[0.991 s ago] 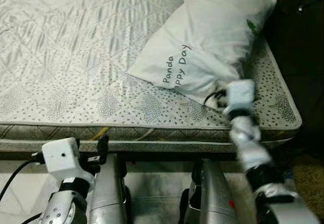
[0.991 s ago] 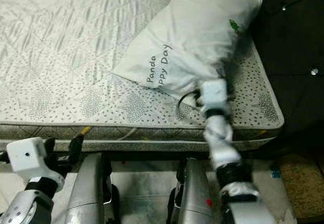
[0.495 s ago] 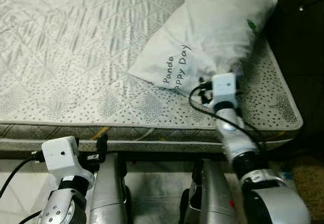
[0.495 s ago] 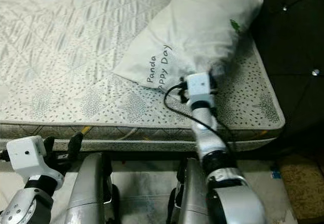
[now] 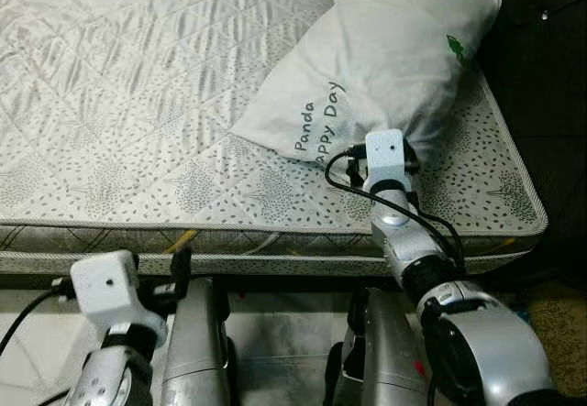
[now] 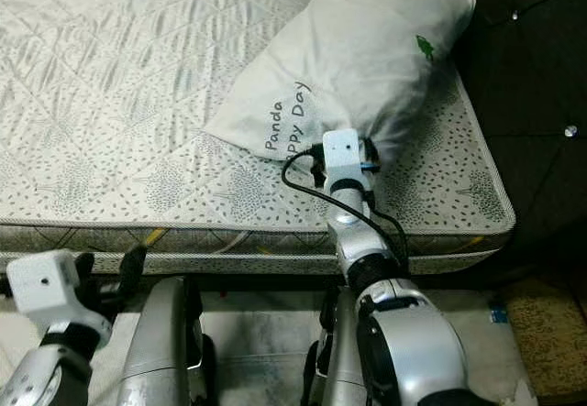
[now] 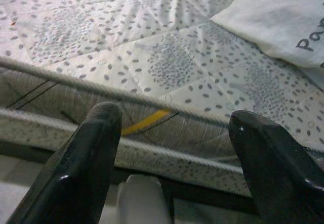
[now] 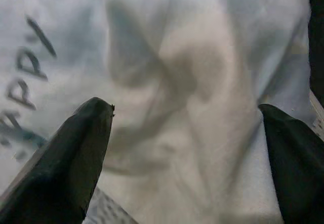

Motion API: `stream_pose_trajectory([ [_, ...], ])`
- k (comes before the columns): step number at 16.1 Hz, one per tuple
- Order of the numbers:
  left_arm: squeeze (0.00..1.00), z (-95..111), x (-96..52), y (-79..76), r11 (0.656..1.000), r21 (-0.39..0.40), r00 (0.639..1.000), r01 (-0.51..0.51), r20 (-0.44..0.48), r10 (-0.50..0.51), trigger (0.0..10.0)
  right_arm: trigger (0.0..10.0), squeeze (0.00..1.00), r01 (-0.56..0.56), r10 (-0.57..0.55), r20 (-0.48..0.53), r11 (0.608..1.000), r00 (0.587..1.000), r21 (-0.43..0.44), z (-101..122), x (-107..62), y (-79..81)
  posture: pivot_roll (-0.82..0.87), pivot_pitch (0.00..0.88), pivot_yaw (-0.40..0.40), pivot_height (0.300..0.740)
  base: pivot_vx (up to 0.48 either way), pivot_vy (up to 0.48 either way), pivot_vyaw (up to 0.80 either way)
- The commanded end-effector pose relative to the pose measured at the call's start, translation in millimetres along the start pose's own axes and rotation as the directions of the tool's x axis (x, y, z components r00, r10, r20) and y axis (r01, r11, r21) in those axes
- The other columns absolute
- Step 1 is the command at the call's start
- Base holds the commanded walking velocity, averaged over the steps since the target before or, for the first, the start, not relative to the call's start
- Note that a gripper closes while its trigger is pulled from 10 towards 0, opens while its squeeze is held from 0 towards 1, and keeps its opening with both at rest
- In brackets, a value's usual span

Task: Clean up the room

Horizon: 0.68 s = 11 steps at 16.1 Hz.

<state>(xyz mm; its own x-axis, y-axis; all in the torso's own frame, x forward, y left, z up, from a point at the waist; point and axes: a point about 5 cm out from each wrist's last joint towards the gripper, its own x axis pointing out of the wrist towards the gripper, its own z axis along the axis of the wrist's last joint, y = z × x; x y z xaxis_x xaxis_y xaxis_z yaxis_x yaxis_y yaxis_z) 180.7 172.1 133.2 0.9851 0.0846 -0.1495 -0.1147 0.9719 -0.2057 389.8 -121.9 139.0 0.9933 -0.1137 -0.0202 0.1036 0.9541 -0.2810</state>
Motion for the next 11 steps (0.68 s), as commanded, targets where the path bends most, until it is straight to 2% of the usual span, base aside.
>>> stream_pose_trajectory([
  [1, 0.0, 2, -6.4, 0.3, 1.0, 0.002, 1.0, -0.008, -0.003, 0.008, 10.0, 10.0, 0.0, 0.027, -0.03, -0.053, 0.998, 0.998, -0.053, -9, 0.2, -5.4, 0.25, 0.294, -0.065, 0.557, 0.0, 0.0, 0.0],
  [3, 0.0, 1, -8.5, 0.8, 1.0, 0.002, 1.0, -0.011, -0.009, 0.011, 10.0, 10.0, 0.0, 0.043, -0.049, -0.07, 0.996, 0.996, -0.083, -12, 0.9, -9.9, 0.25, 0.298, -0.064, 0.557, 0.0, 0.0, 0.0],
  [5, 0.0, 2, -10.0, 1.9, 1.0, 0.004, 1.0, -0.012, -0.012, 0.012, 10.0, 0.0, 0.0, 0.053, -0.062, -0.087, 0.993, 0.994, -0.101, -15, 2.1, -16.5, 0.26, 0.307, -0.061, 0.557, 0.0, 0.0, 0.0],
  [8, 0.0, 3, -10.3, 1.7, 1.0, 0.007, 1.0, -0.011, -0.015, 0.011, 10.0, 0.0, 0.0, 0.063, -0.074, -0.091, 0.991, 0.993, -0.121, -15, 3.6, -22.3, 0.26, 0.311, -0.06, 0.557, 0.0, 0.0, 0.0],
  [11, 0.0, 2, -10.0, 3.2, 1.0, 0.009, 1.0, -0.015, -0.018, 0.015, 10.0, 0.0, 0.0, 0.056, -0.074, -0.153, 0.992, 0.986, -0.116, -28, 1.8, -32.1, 0.26, 0.306, -0.064, 0.557, 0.0, 0.0, 0.0],
])
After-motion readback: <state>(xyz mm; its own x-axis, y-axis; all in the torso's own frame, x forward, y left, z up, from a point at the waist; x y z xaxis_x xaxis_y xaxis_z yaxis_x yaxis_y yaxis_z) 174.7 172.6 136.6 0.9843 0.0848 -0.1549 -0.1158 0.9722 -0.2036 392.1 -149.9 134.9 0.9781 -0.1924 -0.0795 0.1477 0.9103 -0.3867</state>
